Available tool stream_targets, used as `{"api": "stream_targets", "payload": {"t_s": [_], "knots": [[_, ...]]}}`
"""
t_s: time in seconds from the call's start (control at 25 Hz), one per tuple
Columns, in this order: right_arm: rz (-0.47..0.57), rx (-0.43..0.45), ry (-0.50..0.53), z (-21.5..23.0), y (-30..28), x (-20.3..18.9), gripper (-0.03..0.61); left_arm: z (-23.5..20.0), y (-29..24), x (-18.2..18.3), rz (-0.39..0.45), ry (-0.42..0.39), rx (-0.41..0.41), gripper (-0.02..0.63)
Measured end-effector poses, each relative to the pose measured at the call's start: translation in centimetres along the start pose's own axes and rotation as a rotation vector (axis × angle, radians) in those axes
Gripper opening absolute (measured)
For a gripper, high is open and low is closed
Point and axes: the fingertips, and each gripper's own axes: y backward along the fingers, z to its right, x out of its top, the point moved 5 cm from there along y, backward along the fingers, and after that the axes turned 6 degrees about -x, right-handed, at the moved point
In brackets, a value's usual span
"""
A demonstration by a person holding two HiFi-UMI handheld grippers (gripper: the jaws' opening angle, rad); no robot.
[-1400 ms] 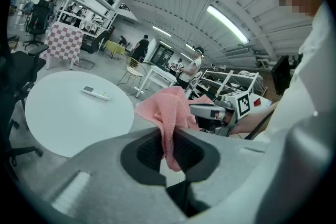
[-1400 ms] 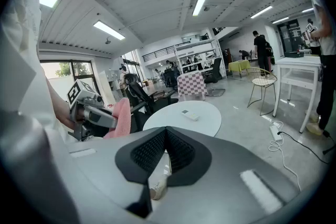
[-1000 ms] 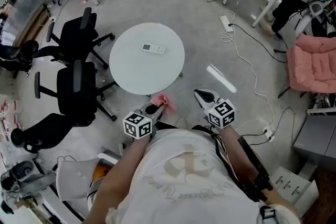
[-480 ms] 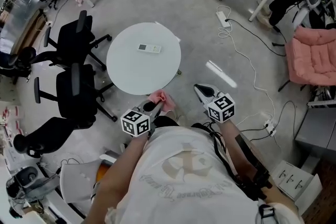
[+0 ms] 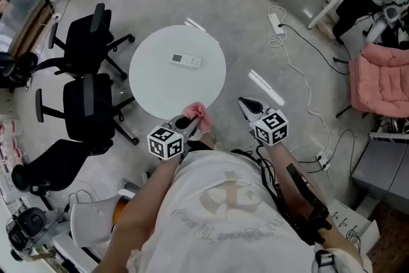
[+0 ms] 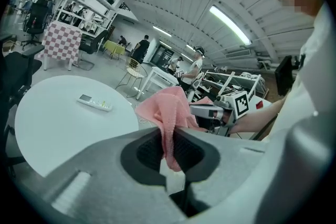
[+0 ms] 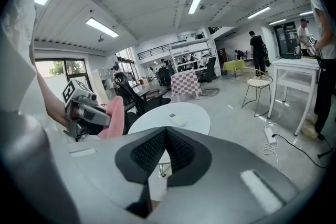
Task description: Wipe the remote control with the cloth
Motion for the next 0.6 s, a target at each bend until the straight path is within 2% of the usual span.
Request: {"api": "stream_targets", "payload": {"t_s": [0.32,0.6], "knots": [[-0.040,0.012,0.022,1.6,-6.2,3.6,0.008,-5.8,0.0,4.2,0.027,0.031,0.030,0.021],[-0.072,0.024,0.064,1.3,-11.5,6.0,0.008,-9.7,0.6,6.5,0.012,0.041,0.024,0.021]]}}
